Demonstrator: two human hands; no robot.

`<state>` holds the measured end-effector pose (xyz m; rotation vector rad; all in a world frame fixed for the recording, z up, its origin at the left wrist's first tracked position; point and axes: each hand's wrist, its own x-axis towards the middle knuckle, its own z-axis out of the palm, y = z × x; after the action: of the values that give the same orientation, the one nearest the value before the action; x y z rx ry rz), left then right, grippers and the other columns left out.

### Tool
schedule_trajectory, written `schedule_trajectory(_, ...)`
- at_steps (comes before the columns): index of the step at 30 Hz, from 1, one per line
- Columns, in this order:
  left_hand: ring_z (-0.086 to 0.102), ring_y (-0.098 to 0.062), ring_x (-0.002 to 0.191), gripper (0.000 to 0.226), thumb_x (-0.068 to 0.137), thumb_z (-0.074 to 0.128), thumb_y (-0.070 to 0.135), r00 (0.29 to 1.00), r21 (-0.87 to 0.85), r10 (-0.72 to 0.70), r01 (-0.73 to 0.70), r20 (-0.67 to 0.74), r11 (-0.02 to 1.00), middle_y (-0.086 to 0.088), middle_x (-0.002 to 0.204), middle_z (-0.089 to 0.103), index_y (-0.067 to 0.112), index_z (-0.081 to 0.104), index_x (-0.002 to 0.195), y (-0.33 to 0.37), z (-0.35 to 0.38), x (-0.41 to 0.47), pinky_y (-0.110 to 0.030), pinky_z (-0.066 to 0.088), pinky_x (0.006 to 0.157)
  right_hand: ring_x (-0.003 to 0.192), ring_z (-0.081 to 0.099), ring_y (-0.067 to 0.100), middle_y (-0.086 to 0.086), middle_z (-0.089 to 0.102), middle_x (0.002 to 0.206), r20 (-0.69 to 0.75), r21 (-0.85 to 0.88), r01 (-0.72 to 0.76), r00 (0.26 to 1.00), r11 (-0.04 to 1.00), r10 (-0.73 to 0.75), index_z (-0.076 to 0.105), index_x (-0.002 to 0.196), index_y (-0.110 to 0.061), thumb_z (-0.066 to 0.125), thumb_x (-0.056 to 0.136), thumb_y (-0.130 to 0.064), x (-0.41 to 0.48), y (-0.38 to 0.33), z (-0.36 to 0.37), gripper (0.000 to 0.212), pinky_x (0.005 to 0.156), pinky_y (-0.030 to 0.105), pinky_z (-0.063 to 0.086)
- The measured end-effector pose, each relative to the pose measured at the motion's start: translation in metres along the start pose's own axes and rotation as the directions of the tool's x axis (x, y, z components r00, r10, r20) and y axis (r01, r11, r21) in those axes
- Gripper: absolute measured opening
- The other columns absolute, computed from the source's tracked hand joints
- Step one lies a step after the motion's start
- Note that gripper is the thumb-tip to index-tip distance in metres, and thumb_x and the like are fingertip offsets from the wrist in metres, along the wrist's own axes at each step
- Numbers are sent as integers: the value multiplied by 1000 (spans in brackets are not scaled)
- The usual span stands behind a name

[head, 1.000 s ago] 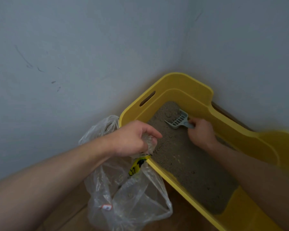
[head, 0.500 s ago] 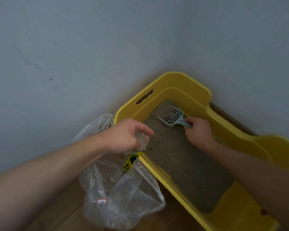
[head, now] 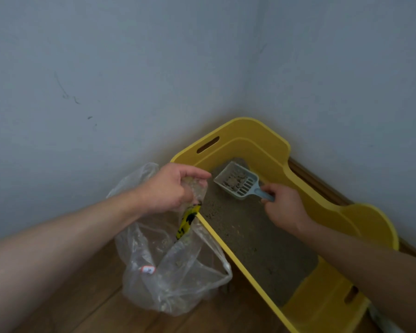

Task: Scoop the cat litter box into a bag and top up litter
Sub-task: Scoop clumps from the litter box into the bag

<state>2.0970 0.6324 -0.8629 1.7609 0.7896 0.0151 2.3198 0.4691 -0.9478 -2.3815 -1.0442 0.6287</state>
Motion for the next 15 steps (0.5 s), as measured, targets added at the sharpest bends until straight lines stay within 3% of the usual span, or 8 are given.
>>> schedule_trajectory(4, 74, -19, 76, 60, 79, 56, -18, 998, -2, 45, -45, -50, 999, 2, 101, 73, 32, 66, 110, -1, -7, -11, -24, 51, 52, 83, 54, 2, -2, 64, 115, -8, -1, 10, 1000, 1000, -10, 59, 129, -20, 62, 91, -11, -17, -4, 0, 40, 64, 13, 42)
schedule_trajectory(9, 72, -15, 81, 57, 81, 63, -13, 994, 18, 57, -56, -90, 998, 4, 97, 71, 29, 66, 118, 7, -11, -28, -26, 56, 62, 79, 53, -2, -13, 55, 99, -27, 23, 18, 999, 1000, -18, 60, 126, -22, 62, 91, -11, -33, -10, -6, 37, 59, 13, 41)
schedule_trajectory(11, 69, -16, 85, 57, 80, 65, -10, 994, 45, 67, -64, -89, 997, 2, 105, 69, 32, 67, 119, 9, -13, -34, -22, 54, 61, 78, 53, -4, -12, 57, 102, -30, 28, 15, 999, 999, -14, 60, 126, -23, 62, 91, -11, -38, -12, -8, 37, 57, 12, 39)
schedule_trajectory(15, 65, -10, 79, 59, 79, 64, -12, 993, 86, 73, -65, -94, 994, 2, 100, 68, 32, 66, 119, 10, -16, -44, -21, 51, 63, 80, 53, -2, -11, 58, 105, -24, 55, 25, 999, 998, -24, 60, 127, -22, 62, 92, -11, -46, -13, -13, 37, 56, 13, 40)
